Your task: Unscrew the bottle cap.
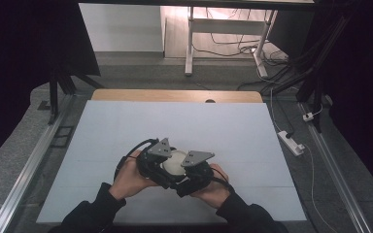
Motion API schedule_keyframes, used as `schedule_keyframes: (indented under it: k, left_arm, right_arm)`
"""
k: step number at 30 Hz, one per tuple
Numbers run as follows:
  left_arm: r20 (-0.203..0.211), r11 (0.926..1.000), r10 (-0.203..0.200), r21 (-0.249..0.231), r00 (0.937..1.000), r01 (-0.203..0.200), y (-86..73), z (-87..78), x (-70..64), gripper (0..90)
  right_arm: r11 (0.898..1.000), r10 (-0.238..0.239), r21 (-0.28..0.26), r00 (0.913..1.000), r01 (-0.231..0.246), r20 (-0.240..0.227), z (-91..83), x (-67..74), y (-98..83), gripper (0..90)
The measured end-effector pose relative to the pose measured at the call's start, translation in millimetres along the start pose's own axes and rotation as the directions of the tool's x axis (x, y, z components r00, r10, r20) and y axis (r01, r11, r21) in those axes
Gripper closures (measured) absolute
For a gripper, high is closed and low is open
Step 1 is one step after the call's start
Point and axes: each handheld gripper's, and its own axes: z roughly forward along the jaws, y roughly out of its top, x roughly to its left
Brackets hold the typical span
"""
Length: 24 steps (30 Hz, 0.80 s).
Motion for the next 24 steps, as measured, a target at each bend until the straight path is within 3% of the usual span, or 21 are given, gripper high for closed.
schedule_keyframes:
  k: [7,10,14,15,16,18,24]
  left_arm:
    - [0.068,0.9998,0.011,-0.017,0.9976,-0.010,-3.1,-6.2,8.3,1.5]
    - [0.103,0.9989,0.045,-0.013,0.9937,-0.044,-5.3,-12.8,11.2,0.5]
    - [0.172,0.9941,0.107,-0.032,0.9793,-0.103,-7.0,-19.2,10.7,1.5]
    - [0.199,0.9905,0.137,-0.035,0.9703,-0.133,-6.8,-19.5,8.8,1.7]
    - [0.199,0.9905,0.137,-0.035,0.9703,-0.133,-6.8,-19.5,8.8,1.5]
    - [0.221,0.9850,0.172,-0.032,0.9600,-0.170,-6.9,-18.9,6.2,2.0]
    - [0.203,0.9790,0.203,-0.023,0.9579,-0.203,-7.6,-18.4,2.0,7.3]
  right_arm:
    - [1.000,-0.016,-0.006,0.9996,0.016,-0.025,-0.2,1.4,0.0,6.6]
    - [0.999,-0.032,-0.012,0.9986,0.031,-0.042,-0.6,2.6,0.2,6.6]
    - [0.998,-0.058,-0.020,0.9951,0.056,-0.081,-0.7,6.6,1.0,6.6]
    - [0.998,-0.063,-0.022,0.9938,0.062,-0.092,-0.7,7.9,1.3,6.6]
    - [0.998,-0.063,-0.022,0.9938,0.062,-0.092,-0.7,7.9,1.3,6.6]
    - [0.995,-0.094,-0.030,0.9885,0.091,-0.118,-1.2,12.9,2.1,6.6]
    - [0.992,-0.125,-0.038,0.9821,0.121,-0.141,-1.7,17.4,3.0,6.6]
